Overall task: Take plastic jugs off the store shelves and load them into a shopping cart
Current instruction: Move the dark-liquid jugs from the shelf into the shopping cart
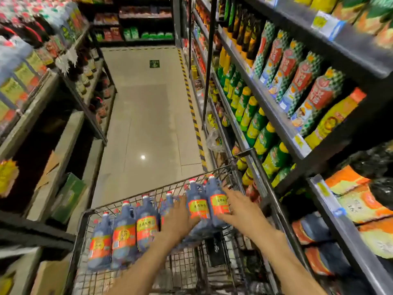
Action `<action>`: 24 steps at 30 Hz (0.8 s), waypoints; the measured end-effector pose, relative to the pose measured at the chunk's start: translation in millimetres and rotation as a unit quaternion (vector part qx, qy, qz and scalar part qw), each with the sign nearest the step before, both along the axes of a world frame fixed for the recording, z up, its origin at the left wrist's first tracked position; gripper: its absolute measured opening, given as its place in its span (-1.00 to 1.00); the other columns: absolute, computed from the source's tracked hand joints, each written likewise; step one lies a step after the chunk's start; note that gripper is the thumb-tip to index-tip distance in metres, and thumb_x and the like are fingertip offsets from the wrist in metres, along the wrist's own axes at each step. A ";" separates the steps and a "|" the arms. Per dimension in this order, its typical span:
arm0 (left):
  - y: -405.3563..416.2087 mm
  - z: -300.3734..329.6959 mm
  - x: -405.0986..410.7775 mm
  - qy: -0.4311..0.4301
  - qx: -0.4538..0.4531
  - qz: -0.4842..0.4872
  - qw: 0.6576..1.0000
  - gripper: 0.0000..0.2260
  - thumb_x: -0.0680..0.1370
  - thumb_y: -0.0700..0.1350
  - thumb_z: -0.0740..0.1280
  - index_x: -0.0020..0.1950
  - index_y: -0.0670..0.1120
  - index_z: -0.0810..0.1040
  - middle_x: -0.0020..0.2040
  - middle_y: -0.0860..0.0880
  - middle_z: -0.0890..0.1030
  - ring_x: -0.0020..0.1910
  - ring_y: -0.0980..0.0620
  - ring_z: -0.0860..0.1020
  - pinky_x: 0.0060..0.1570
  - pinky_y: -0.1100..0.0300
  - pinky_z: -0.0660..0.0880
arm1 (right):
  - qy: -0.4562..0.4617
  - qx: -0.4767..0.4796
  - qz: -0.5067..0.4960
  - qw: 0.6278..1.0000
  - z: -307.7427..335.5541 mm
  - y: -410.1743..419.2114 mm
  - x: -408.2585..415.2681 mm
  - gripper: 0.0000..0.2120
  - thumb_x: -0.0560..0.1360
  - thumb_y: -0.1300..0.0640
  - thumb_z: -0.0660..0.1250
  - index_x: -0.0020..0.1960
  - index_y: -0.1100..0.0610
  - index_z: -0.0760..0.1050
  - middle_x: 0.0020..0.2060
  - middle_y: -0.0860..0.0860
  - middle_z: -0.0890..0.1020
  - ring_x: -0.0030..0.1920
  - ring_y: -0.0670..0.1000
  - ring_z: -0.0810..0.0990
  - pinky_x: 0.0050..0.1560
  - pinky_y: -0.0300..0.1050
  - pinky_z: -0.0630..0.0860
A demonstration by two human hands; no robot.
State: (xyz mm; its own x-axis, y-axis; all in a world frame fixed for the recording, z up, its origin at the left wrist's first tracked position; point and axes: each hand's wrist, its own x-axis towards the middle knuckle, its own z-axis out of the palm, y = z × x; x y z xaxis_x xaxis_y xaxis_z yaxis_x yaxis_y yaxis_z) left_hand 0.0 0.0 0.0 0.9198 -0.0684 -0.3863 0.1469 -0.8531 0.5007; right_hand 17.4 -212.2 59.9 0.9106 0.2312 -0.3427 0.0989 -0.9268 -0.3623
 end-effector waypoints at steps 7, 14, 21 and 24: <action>-22.2 -160.8 38.7 0.067 -0.140 0.198 0.968 0.25 0.18 0.47 0.49 0.63 -0.13 0.04 0.56 -0.17 0.28 0.48 -0.19 0.39 0.42 -0.08 0.41 | 0.033 0.047 -0.009 0.998 -37.8 -18.6 11.4 -0.30 0.49 -0.22 0.40 0.54 -0.23 0.16 0.30 -0.10 0.50 0.29 0.02 0.52 0.15 0.08 0.54; -46.5 -175.0 49.3 0.116 -0.159 0.345 0.918 0.15 0.00 0.55 0.49 0.33 -0.22 0.45 0.23 -0.16 0.61 0.16 -0.17 0.62 0.13 -0.03 0.60 | 0.071 0.088 -0.049 0.992 -56.8 -24.6 8.2 -0.39 0.58 -0.12 0.39 0.56 -0.15 0.24 0.33 -0.09 0.49 0.34 -0.01 0.49 0.22 -0.01 0.51; -29.0 -89.6 31.4 0.124 -0.236 0.366 0.891 -0.64 0.32 -0.06 0.65 -0.06 -0.10 0.53 -0.13 -0.13 0.69 -0.18 -0.06 0.66 -0.07 -0.02 0.65 | 0.110 0.125 -0.096 0.981 -67.6 -19.8 18.6 -0.52 0.60 -0.03 0.38 0.47 -0.07 0.36 0.22 -0.19 0.49 0.19 -0.13 0.50 0.12 -0.12 0.47; -15.2 -65.9 6.5 0.089 -0.272 0.361 0.888 -0.69 0.38 -0.21 0.62 -0.04 -0.04 0.54 -0.17 -0.04 0.70 -0.19 -0.02 0.69 -0.26 0.21 0.62 | 0.128 0.110 -0.143 0.975 -105.2 -13.4 32.9 -0.55 0.52 -0.15 0.36 0.36 -0.07 0.42 0.15 -0.08 0.59 0.13 -0.02 0.63 0.11 0.05 0.61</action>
State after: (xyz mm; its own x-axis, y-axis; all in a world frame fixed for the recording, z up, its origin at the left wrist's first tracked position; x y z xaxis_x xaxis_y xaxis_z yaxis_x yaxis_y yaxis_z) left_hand 6.5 -15.2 -65.9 0.7281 0.2920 -0.6202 0.6745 -0.1435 0.7242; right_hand 50.3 -225.6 -45.3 0.8392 0.0736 -0.5388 -0.2723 -0.8007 -0.5336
